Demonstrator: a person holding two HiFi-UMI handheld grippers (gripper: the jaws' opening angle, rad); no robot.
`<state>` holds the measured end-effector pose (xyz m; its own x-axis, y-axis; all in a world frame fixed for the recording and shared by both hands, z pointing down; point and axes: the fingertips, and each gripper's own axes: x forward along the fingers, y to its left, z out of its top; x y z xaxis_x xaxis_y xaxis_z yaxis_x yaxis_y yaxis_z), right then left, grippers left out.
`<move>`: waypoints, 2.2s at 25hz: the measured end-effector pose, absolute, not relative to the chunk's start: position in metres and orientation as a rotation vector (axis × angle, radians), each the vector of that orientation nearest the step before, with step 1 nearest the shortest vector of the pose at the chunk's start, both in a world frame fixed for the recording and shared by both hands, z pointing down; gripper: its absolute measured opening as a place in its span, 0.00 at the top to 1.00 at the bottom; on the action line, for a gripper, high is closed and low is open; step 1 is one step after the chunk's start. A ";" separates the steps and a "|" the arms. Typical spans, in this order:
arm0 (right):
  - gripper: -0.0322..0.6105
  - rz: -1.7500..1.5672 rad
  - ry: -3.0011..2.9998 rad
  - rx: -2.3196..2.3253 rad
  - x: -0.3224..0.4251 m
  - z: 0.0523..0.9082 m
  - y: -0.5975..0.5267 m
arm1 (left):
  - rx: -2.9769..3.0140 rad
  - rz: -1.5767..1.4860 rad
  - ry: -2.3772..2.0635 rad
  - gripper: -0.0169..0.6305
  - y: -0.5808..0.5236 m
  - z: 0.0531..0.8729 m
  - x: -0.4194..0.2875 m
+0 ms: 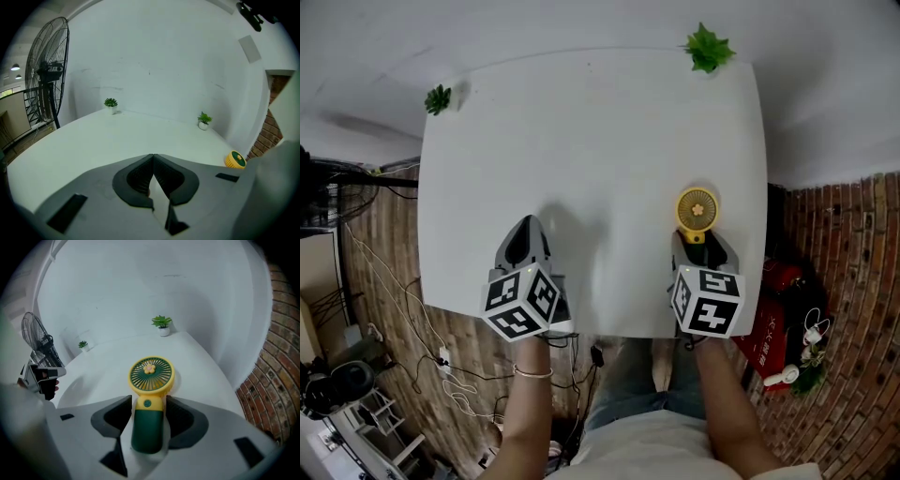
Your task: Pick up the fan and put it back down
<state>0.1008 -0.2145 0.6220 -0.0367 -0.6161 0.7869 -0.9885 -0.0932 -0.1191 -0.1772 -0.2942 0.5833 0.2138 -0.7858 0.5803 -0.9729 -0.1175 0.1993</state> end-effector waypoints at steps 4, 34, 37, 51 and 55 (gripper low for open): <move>0.58 0.975 -1.690 1.751 0.103 0.619 -0.216 | 1.949 0.449 -1.624 0.96 -0.294 0.583 -0.177; 0.68 0.567 -1.931 1.976 0.230 0.443 -0.266 | 1.929 0.182 -1.862 0.96 -0.277 0.468 -0.159; 0.76 0.471 -1.948 2.073 0.265 0.402 -0.273 | 1.941 0.119 -1.914 0.96 -0.278 0.440 -0.159; 0.95 -0.083 -2.068 2.404 0.374 0.227 -0.266 | 2.127 -0.136 -2.054 0.96 -0.295 0.294 -0.136; 0.95 -0.122 -2.197 2.365 0.386 0.211 -0.262 | 2.169 -0.144 -2.061 0.96 -0.297 0.278 -0.124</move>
<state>0.3856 -0.2623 0.2113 0.0739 -0.9905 -0.1156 -0.9972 -0.0728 -0.0139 -0.1240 -0.2975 0.2784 0.0534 -0.9981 0.0308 -0.9841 -0.0474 0.1711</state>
